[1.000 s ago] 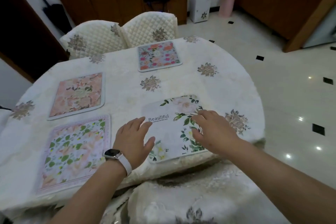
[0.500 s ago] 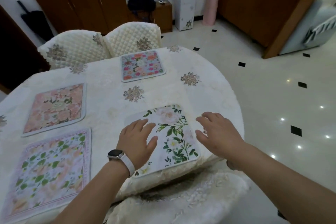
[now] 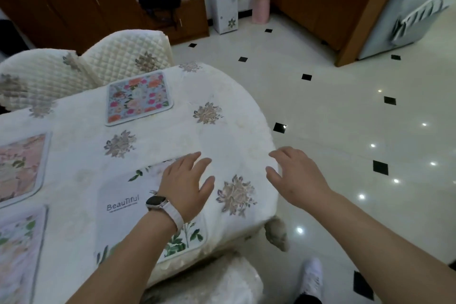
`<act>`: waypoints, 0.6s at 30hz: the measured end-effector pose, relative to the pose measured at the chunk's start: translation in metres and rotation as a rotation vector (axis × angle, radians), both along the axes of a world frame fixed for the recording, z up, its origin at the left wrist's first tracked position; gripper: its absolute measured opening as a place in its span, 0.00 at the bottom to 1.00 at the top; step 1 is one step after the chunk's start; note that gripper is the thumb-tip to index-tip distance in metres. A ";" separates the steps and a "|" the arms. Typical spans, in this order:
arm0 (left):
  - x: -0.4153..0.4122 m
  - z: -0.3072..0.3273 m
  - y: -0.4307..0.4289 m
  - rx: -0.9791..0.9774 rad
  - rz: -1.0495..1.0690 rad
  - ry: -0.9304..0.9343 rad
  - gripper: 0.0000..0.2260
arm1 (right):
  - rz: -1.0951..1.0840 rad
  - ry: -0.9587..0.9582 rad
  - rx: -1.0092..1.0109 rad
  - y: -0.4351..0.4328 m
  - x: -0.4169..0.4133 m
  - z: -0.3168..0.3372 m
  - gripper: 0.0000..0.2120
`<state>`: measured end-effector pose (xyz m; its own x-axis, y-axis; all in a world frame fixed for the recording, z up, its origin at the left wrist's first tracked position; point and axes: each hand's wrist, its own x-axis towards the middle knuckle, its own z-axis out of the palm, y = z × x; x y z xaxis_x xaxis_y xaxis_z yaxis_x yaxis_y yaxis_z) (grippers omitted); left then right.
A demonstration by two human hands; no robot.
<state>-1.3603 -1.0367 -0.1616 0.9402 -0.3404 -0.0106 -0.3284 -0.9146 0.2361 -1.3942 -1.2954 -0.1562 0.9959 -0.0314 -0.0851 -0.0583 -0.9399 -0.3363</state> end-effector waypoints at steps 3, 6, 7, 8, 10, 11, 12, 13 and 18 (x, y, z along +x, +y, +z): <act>0.017 0.002 -0.079 -0.014 0.036 0.006 0.27 | 0.012 -0.005 0.015 -0.072 0.020 -0.002 0.22; 0.033 0.007 -0.160 -0.011 -0.001 0.009 0.27 | 0.029 -0.008 -0.007 -0.149 0.037 0.004 0.22; 0.038 0.010 -0.184 -0.007 -0.012 0.004 0.26 | 0.034 -0.013 -0.019 -0.172 0.041 0.008 0.23; 0.044 0.013 -0.207 -0.006 -0.021 -0.007 0.25 | 0.041 -0.021 -0.033 -0.194 0.046 0.011 0.23; 0.057 0.018 -0.247 -0.017 -0.038 -0.025 0.24 | 0.039 -0.030 -0.052 -0.232 0.055 0.017 0.22; 0.064 0.020 -0.264 -0.019 -0.050 -0.030 0.23 | 0.030 -0.031 -0.055 -0.249 0.060 0.019 0.22; 0.071 0.021 -0.279 -0.018 -0.064 -0.034 0.23 | 0.019 -0.030 -0.055 -0.265 0.063 0.021 0.22; 0.079 0.021 -0.292 -0.016 -0.076 -0.036 0.23 | 0.009 -0.027 -0.054 -0.279 0.067 0.022 0.22; 0.125 0.013 -0.345 -0.055 -0.066 -0.028 0.24 | -0.025 -0.023 -0.064 -0.341 0.091 0.023 0.22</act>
<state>-1.2353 -1.3812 -0.1482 0.9153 -0.4013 0.0357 -0.3950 -0.8765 0.2752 -1.3029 -1.6362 -0.1335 0.9964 -0.0608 -0.0595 -0.0750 -0.9580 -0.2768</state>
